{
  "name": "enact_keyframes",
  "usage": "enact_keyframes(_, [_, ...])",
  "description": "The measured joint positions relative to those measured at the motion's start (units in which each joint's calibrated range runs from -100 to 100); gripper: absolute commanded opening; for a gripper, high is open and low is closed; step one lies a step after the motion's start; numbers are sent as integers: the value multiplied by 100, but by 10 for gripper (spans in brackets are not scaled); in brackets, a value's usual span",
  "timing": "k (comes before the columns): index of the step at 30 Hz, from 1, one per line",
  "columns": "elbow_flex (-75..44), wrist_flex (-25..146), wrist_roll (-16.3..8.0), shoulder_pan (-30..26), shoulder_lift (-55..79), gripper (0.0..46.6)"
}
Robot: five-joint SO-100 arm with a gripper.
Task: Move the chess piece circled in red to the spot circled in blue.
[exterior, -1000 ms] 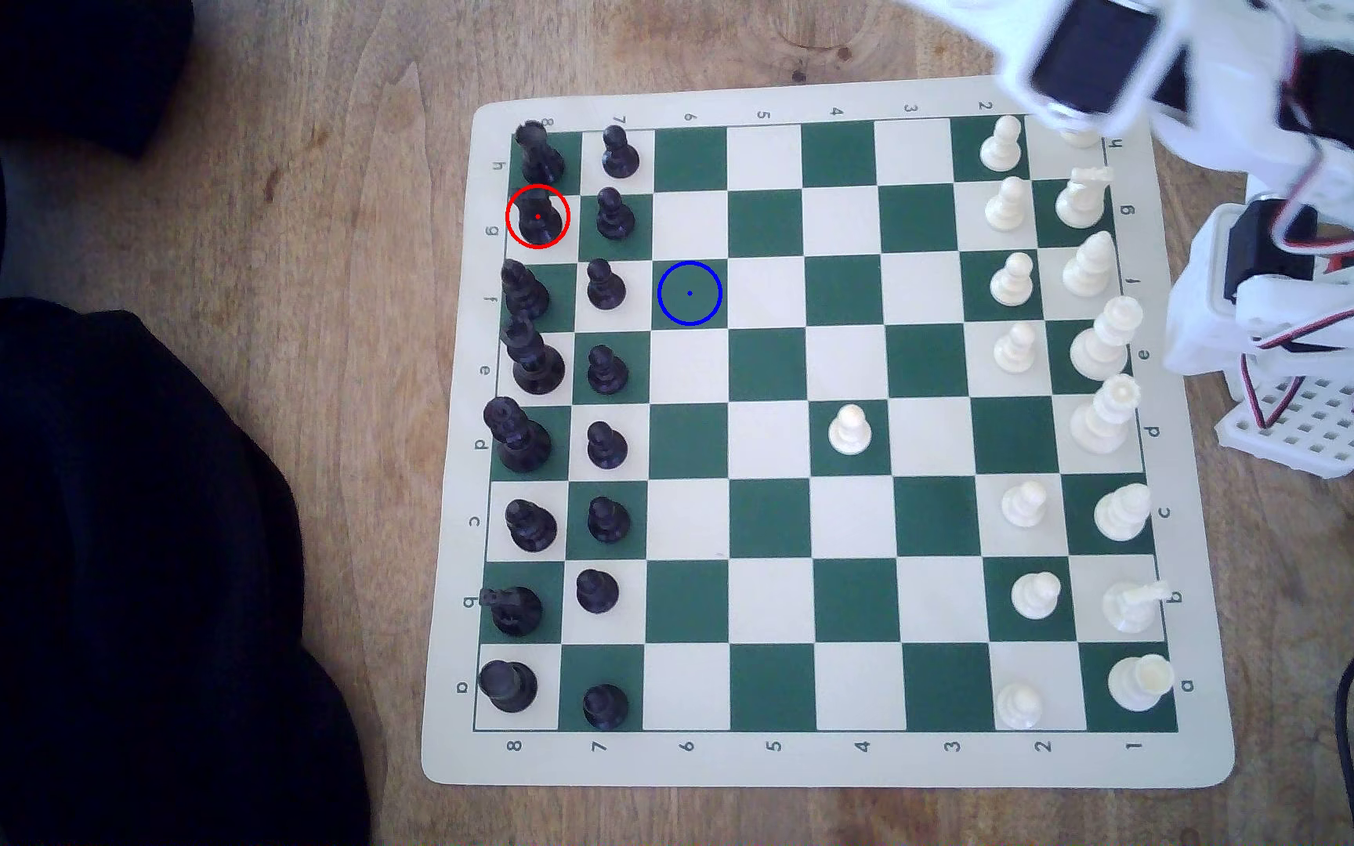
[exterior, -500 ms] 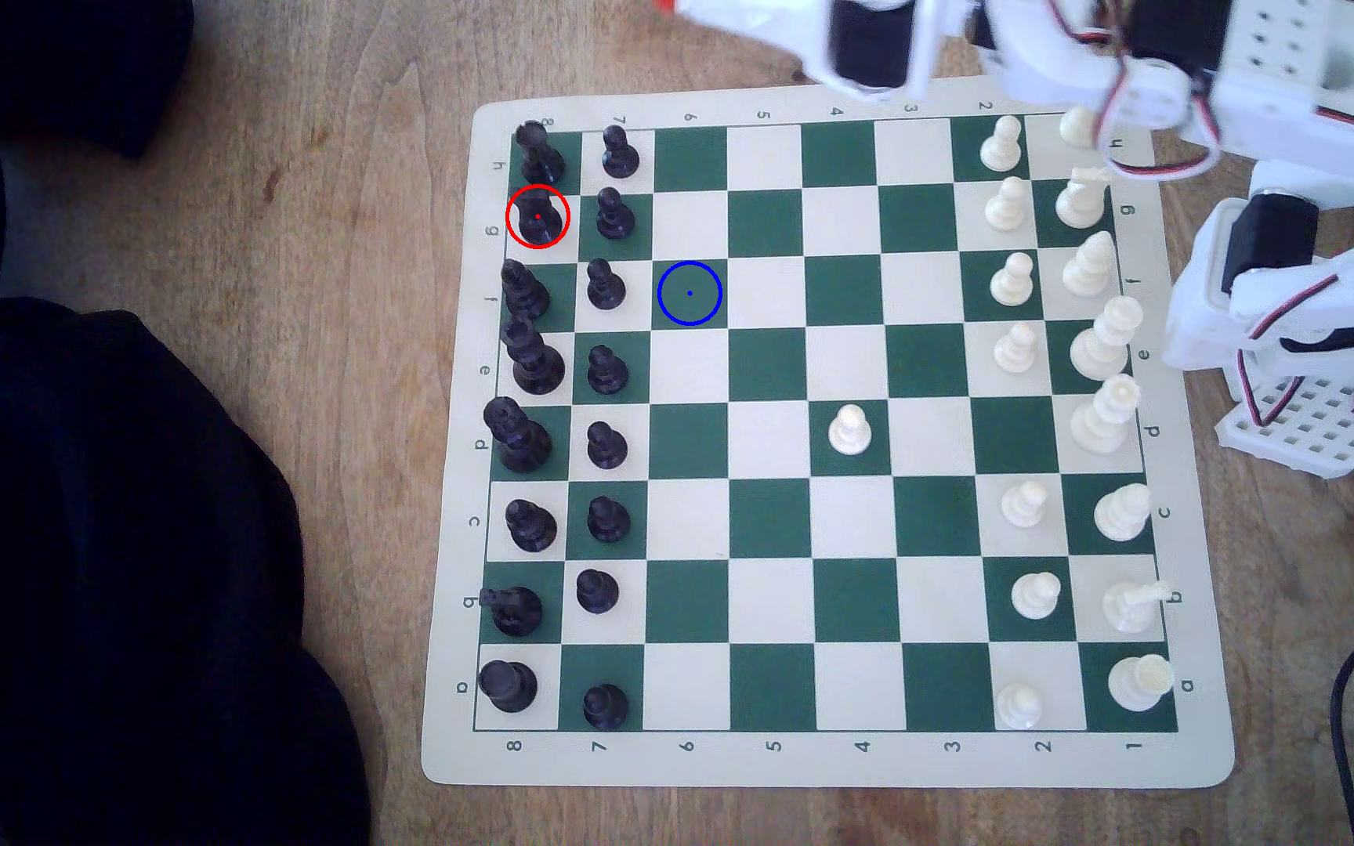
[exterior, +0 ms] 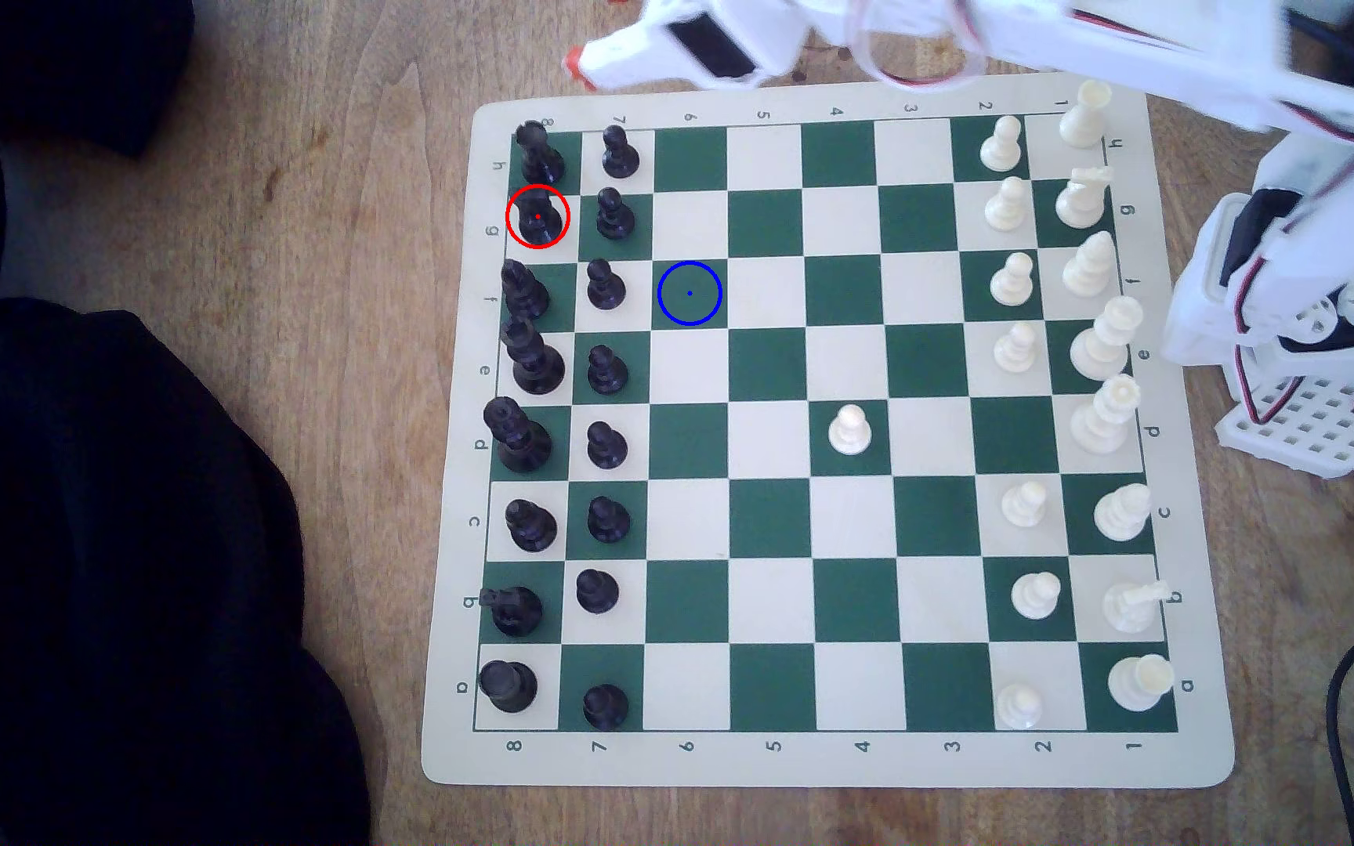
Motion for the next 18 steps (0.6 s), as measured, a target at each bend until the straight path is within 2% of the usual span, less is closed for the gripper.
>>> enact_keyframes(5, [-1907,1179,-117,-74,1265,173])
enact_keyframes(11, [-2567,1378,-132,-288,1961,171])
enact_keyframes(18, [-3606,1386,0,-273,3117,166])
